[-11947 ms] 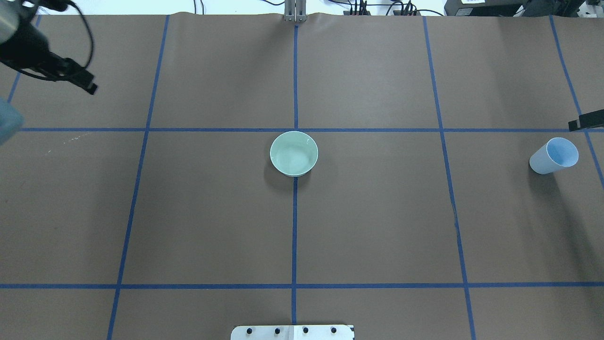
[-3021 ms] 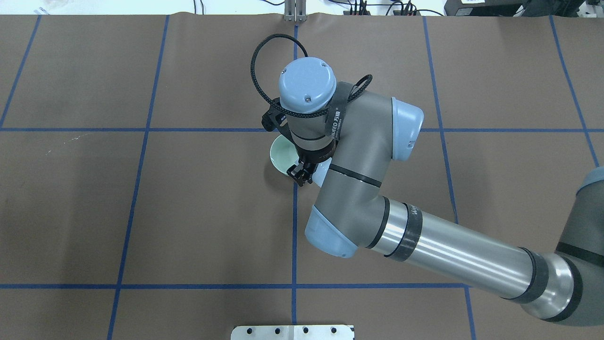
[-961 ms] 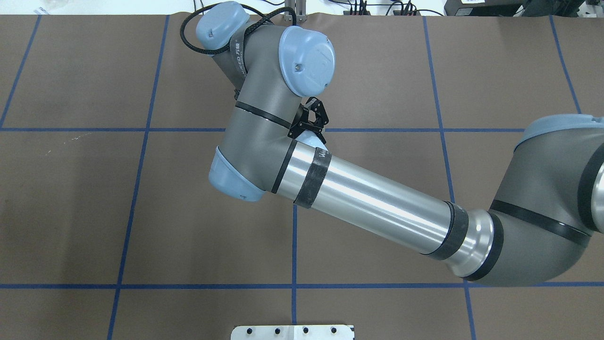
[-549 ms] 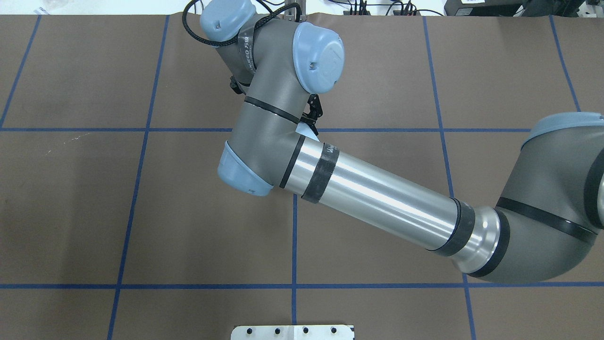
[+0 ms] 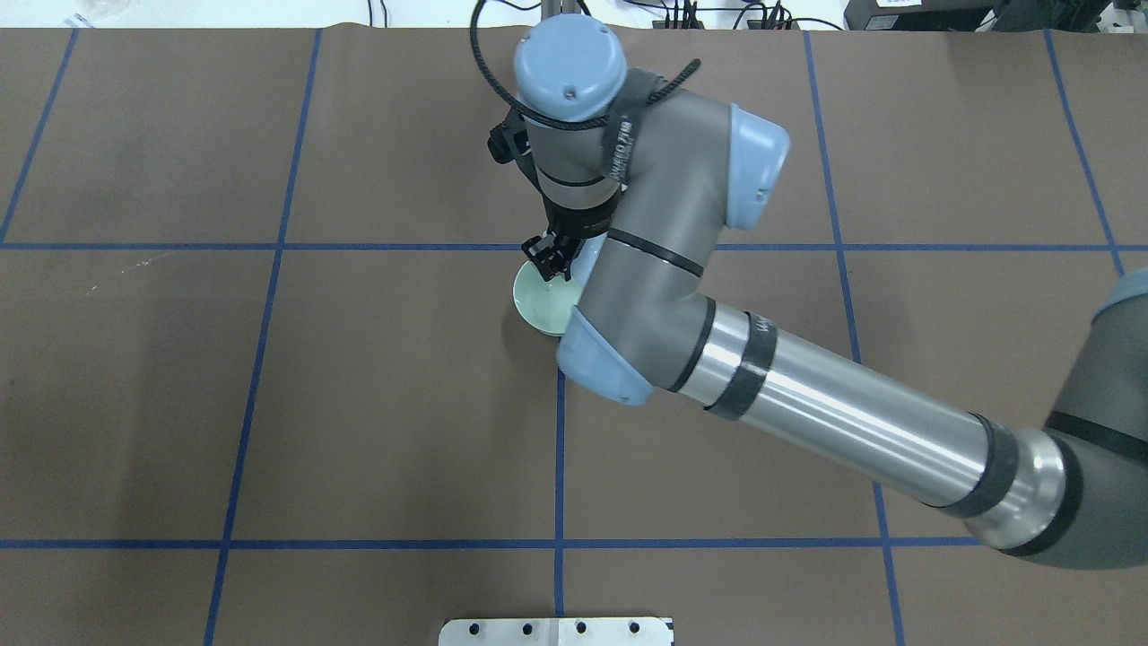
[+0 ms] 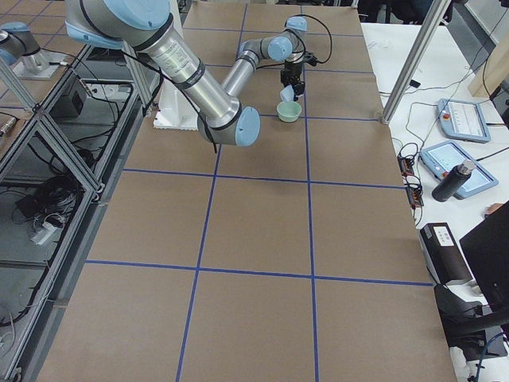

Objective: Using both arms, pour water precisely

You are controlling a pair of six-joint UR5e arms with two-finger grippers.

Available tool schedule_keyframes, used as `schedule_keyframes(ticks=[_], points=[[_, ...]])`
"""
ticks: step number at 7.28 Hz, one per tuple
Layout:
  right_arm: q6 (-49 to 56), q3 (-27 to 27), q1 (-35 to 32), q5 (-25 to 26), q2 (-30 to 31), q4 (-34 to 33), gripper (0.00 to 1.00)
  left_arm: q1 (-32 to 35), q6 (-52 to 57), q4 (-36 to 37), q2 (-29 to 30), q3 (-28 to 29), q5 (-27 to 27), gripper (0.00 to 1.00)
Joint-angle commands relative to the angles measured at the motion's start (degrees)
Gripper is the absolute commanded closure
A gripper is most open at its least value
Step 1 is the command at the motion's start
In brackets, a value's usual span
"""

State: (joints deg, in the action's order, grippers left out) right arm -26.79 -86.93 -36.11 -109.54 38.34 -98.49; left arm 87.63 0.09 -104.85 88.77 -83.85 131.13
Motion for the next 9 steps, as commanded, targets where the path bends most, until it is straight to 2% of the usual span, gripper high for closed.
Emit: schedule_keyframes(ticks=[1,2,3,4,5,6,7,9], points=[[-7.36,-8.84,-1.15,1.08,11.63,17.47,1.00,-0.09,0.00,-0.01,0.09,0.00,0.00,0.00],[-10.79,-12.18,-1.24,2.99,16.37,25.20,1.00,-0.09,0.00,-0.01,0.09,0.00,0.00,0.00],[-18.13,-13.95,-1.24,7.10,19.72,32.50,1.00,-0.09,0.00,-0.01,0.09,0.00,0.00,0.00],[-22.21,-14.15,-1.24,10.97,22.63,39.88,1.00,0.00,0.00,-0.01,0.09,0.00,0.00,0.00],[-25.30,-14.58,-1.24,15.27,26.05,44.31,1.00,0.00,0.00,-0.01,0.09,0.09,0.00,0.00],[-33.51,-15.28,-0.89,21.67,28.00,46.79,1.00,0.00,0.09,-0.01,0.00,0.09,0.00,0.00],[-42.03,-15.29,0.15,30.26,28.72,46.90,1.00,0.00,0.09,-0.09,0.00,0.00,0.00,0.00],[-43.95,-15.20,3.67,47.32,35.54,46.46,1.00,0.00,0.09,-0.09,0.00,0.00,0.00,0.00]])
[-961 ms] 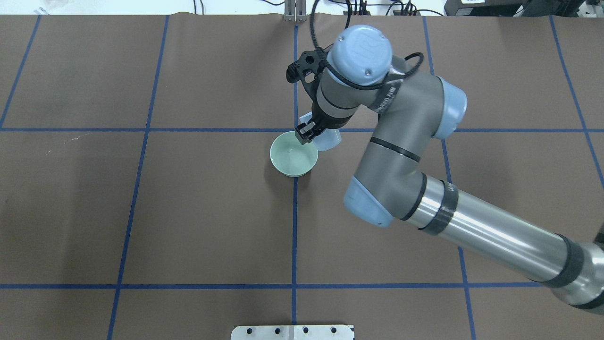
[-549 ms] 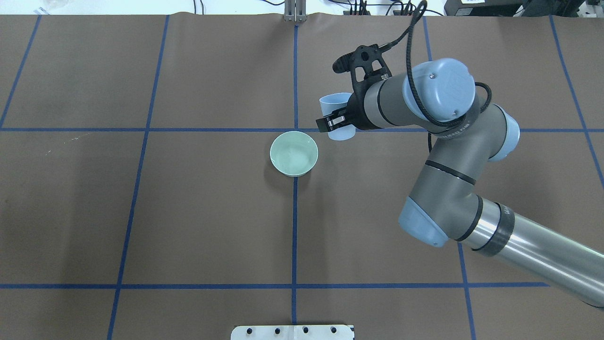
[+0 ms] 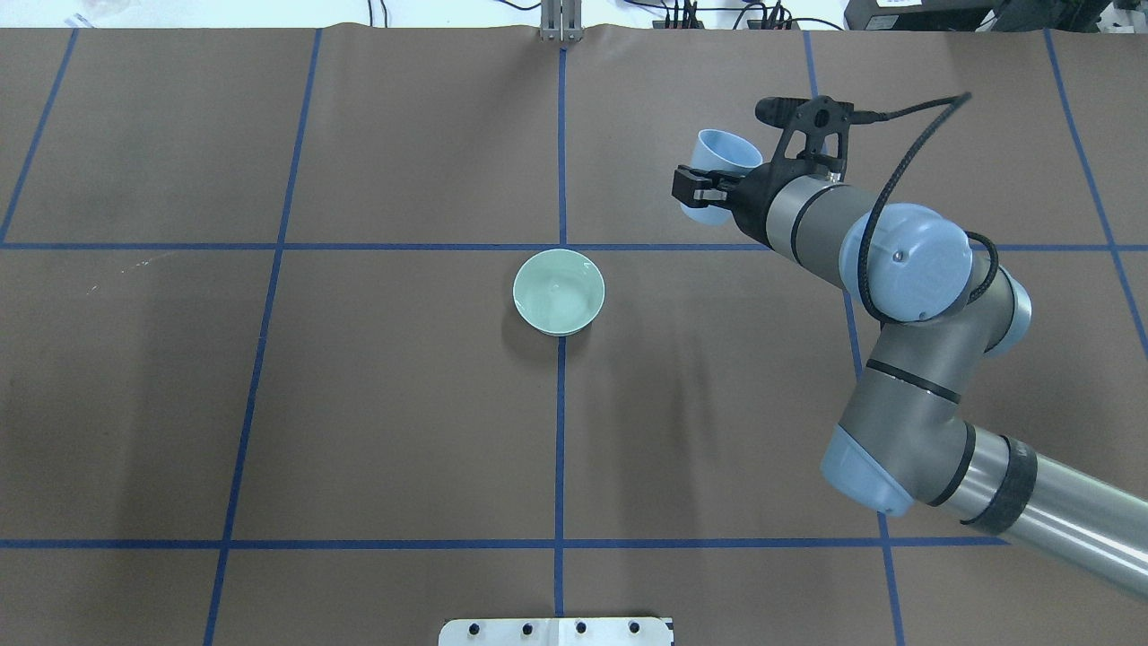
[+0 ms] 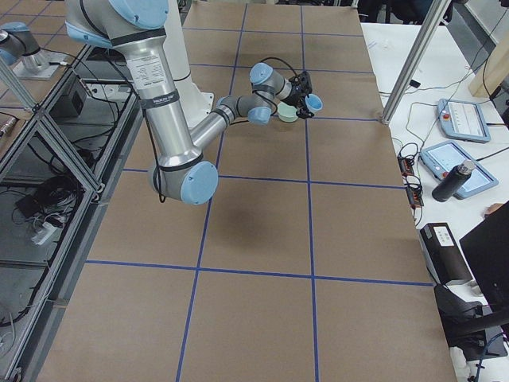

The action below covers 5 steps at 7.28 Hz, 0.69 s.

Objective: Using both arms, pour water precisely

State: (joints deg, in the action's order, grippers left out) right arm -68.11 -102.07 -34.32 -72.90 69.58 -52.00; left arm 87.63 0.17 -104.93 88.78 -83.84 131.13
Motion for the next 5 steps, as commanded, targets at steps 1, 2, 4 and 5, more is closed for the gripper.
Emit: schedule_keyframes(ticks=[1,2,4,5], points=[[-5.94,0.11,2.75,18.07,9.12,-0.11,1.00,0.00,0.00,-0.01,-0.01,-0.01,0.00,0.00],[-7.11,0.46,3.11,24.24,14.04,-0.29,1.00,0.00,0.00,-0.01,-0.01,-0.10,0.00,0.00],[-10.34,1.95,3.55,30.95,22.49,-0.03,0.98,-0.09,0.00,-0.01,0.08,-0.10,0.00,0.00],[-10.72,4.22,4.77,34.29,24.09,-0.03,0.96,-0.09,0.00,-0.01,0.17,-0.10,0.00,0.00]])
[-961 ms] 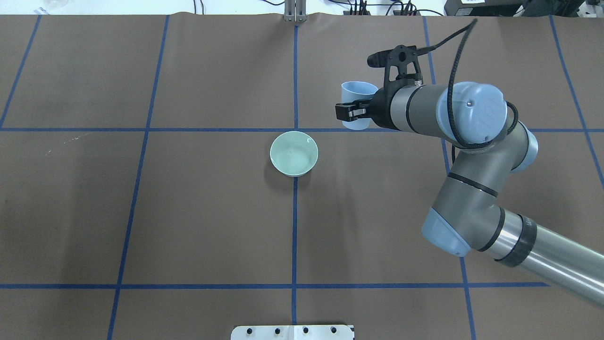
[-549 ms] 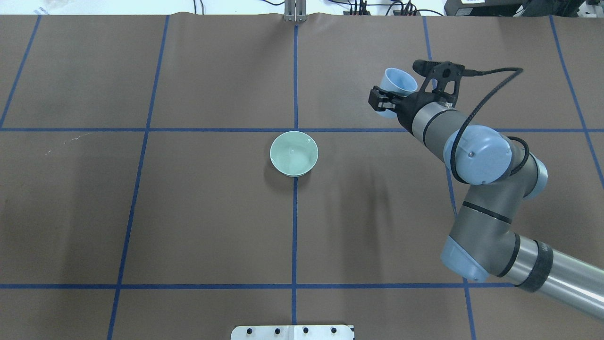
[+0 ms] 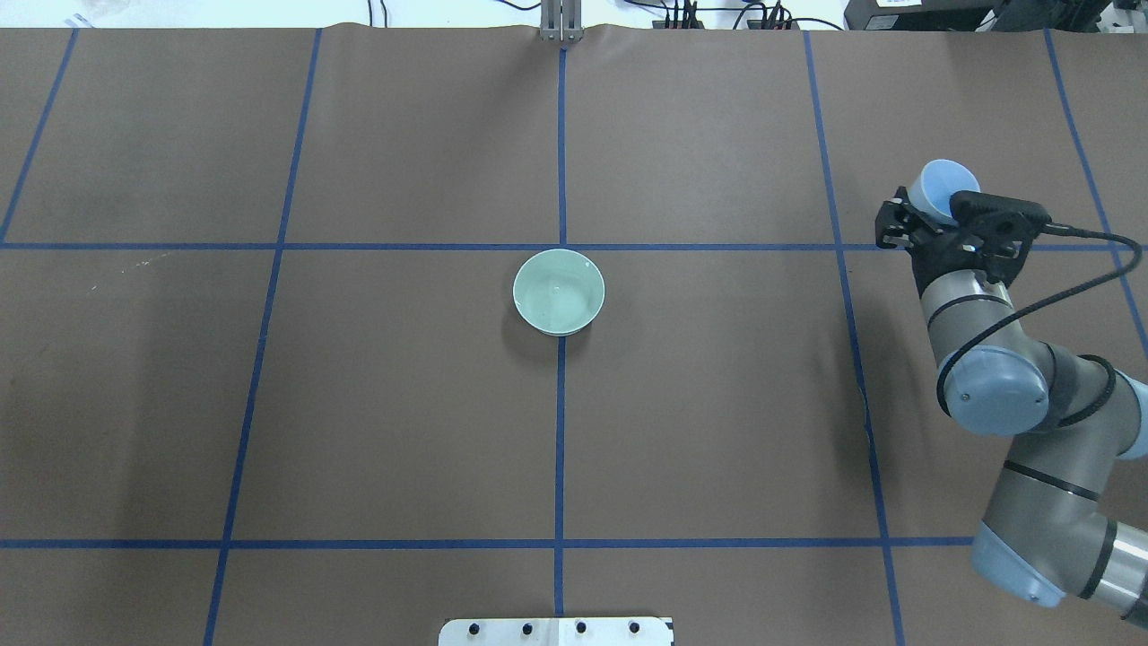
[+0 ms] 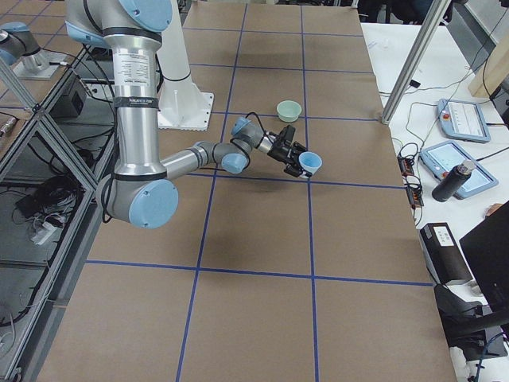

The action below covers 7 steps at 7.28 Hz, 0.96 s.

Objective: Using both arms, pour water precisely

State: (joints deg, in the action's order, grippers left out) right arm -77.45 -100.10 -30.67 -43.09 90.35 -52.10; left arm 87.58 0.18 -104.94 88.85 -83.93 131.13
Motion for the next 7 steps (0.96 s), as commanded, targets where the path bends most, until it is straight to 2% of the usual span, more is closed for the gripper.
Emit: schedule_keyframes(ticks=[1,2,4,5,7], points=[[-3.82,6.81,2.88,8.08,3.43,0.15,0.80,-0.04,0.00,0.00,0.19,0.00,0.00,0.00],[-5.50,9.63,5.16,10.55,2.82,0.24,0.73,-0.13,0.00,0.00,0.19,0.00,0.00,0.00],[-7.70,11.14,7.90,11.54,2.82,0.33,0.67,-0.13,0.00,0.00,0.45,0.00,0.00,0.00],[-11.37,12.98,9.21,12.06,2.21,0.33,0.59,-0.13,-0.09,0.00,0.62,0.08,0.00,0.00],[-11.50,13.35,9.40,12.86,2.02,0.33,0.01,-0.13,-0.09,0.09,0.80,0.17,0.00,0.00]])
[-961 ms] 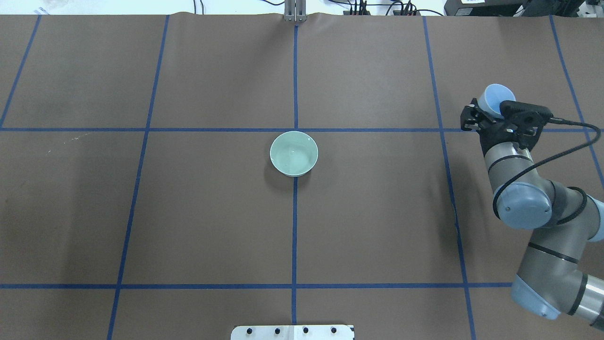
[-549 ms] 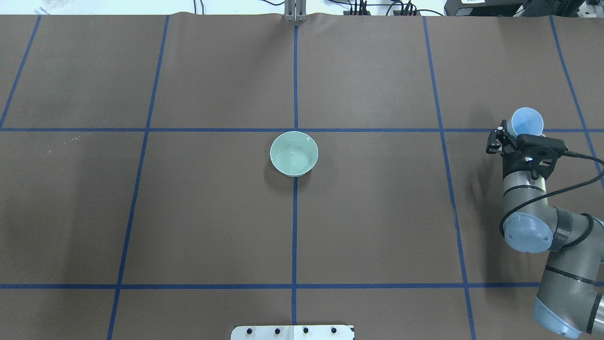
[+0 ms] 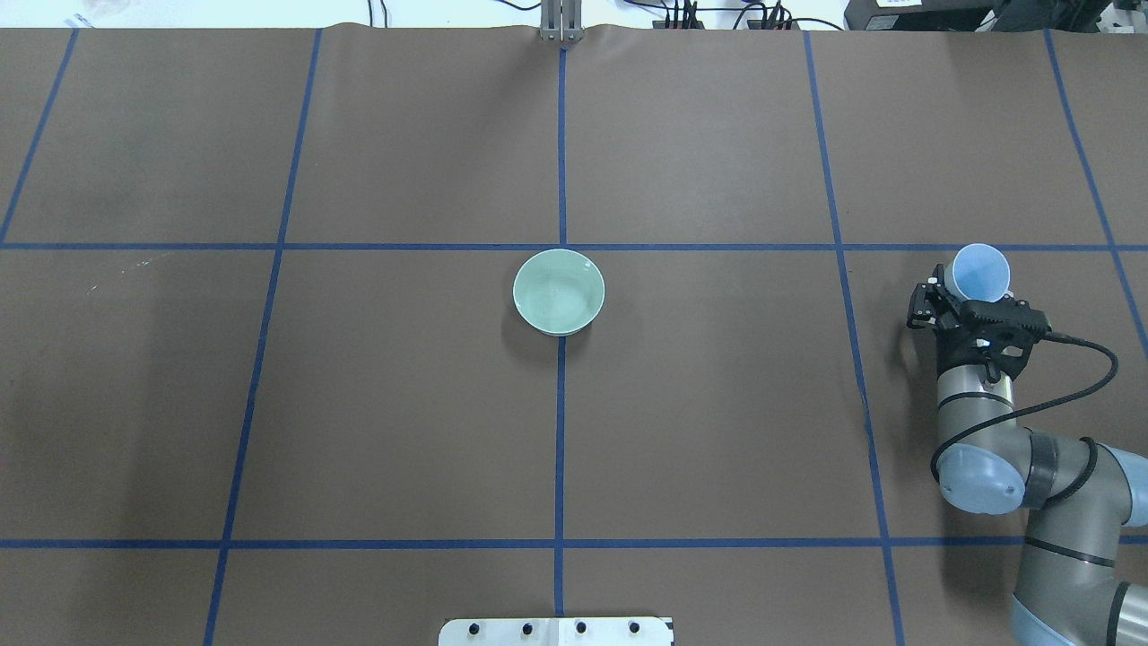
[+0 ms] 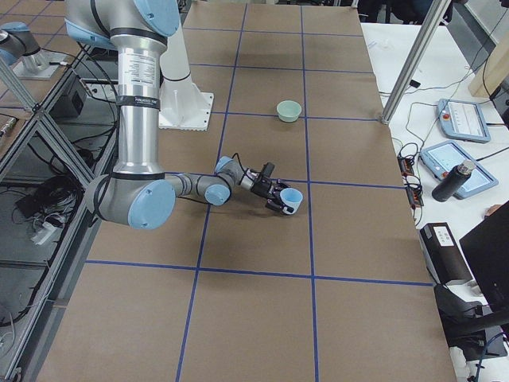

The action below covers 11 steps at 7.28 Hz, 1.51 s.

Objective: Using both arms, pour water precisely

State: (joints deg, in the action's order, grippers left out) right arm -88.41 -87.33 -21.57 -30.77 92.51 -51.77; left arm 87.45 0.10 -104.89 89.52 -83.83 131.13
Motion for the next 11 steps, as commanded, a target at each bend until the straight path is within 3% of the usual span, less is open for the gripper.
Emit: schedule_keyframes(ticks=[1,5,7,9,11], points=[[-0.54,0.75,0.30,0.54,-0.13,0.00,0.01,0.00,-0.01,0.03,0.13,-0.01,0.00,0.00],[-0.01,-0.73,-0.05,1.15,-0.22,0.09,0.01,0.00,-0.01,0.03,0.13,0.07,0.00,0.00],[0.08,-4.58,-2.15,3.87,0.39,0.09,0.01,-0.09,-0.01,0.12,0.13,0.07,0.00,0.00],[0.08,-5.13,-3.30,7.38,2.06,0.09,0.01,-0.09,-0.01,0.12,0.13,0.34,0.00,0.00],[4.17,-6.88,-6.72,7.05,1.98,0.00,0.01,-0.09,-0.01,0.03,0.22,0.69,0.00,0.00]])
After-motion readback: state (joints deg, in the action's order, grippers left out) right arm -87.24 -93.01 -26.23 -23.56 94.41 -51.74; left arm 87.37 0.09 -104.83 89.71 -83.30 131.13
